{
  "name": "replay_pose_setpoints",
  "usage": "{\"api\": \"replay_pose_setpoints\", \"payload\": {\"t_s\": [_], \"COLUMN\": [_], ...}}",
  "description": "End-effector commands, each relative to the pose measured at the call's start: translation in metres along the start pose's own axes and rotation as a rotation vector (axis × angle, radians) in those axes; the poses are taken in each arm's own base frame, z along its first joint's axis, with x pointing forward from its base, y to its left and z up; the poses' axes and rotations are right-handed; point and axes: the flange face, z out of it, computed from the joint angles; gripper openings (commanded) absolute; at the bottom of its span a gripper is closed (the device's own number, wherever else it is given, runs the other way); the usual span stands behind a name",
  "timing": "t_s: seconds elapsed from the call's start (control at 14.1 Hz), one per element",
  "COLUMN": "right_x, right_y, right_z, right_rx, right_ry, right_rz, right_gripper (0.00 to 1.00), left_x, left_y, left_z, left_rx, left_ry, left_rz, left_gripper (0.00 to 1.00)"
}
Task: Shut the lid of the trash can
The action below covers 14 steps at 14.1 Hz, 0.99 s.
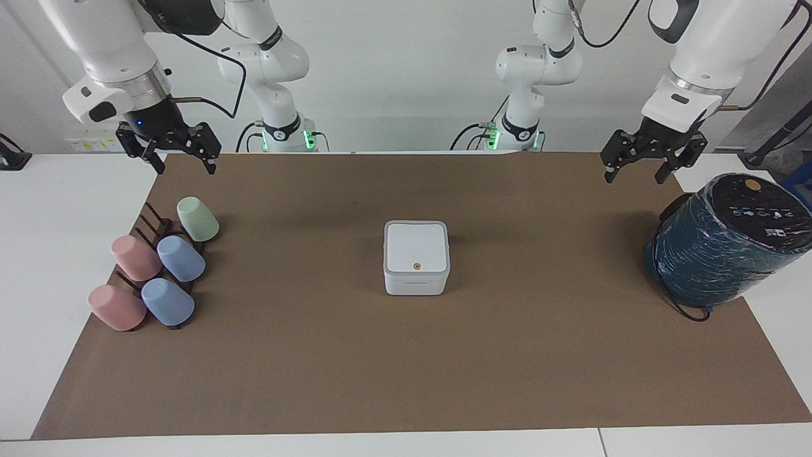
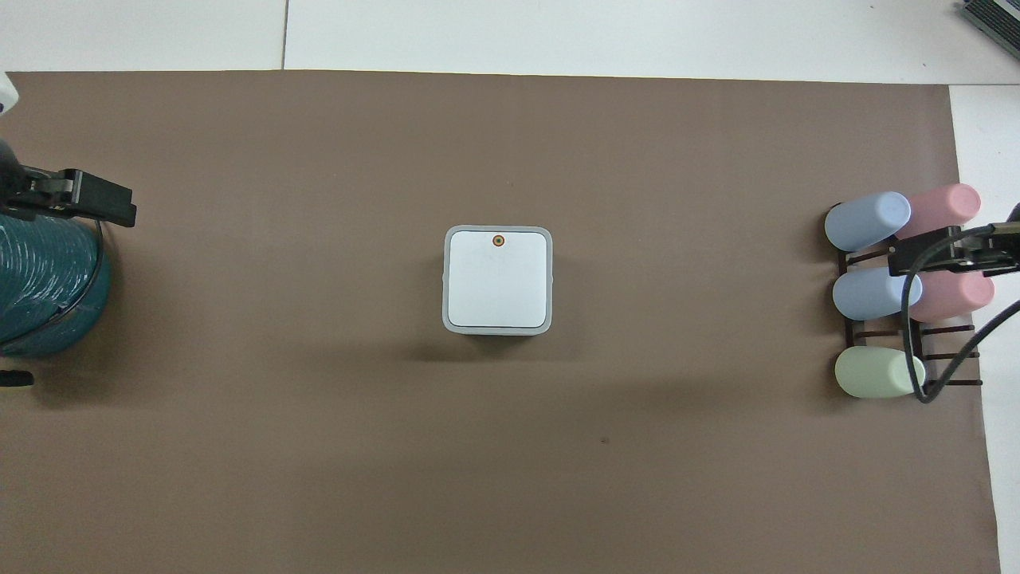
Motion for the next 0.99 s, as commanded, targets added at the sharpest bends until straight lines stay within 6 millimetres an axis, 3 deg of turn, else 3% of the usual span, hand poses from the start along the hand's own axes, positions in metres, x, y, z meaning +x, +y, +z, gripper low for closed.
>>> {"api": "replay_pose_setpoints", "payload": {"t_s": [0.0, 0.5, 0.92], "right_x": [-0.004, -0.004, -0.004], "right_y": [0.000, 0.001, 0.000], "right_z": [-0.003, -0.003, -0.003], "right_rx": [0.006, 0.006, 0.006], "right_ry": [0.006, 0.006, 0.008], "right_rz": [-0.022, -0.021, -0.022], "right_gripper": [1.00, 1.00, 1.00], "left_x": [-0.002, -0.004, -0.007], "left_y": [-0.008, -0.008, -0.041], "left_z": [-0.004, -0.001, -0.003], "left_rx": [0.020, 0.013, 0.018], "left_ry": [0.027, 0.038, 0.033], "left_rz": [0.005, 0.004, 0.004], "left_gripper": [1.00, 1.00, 1.00]}}
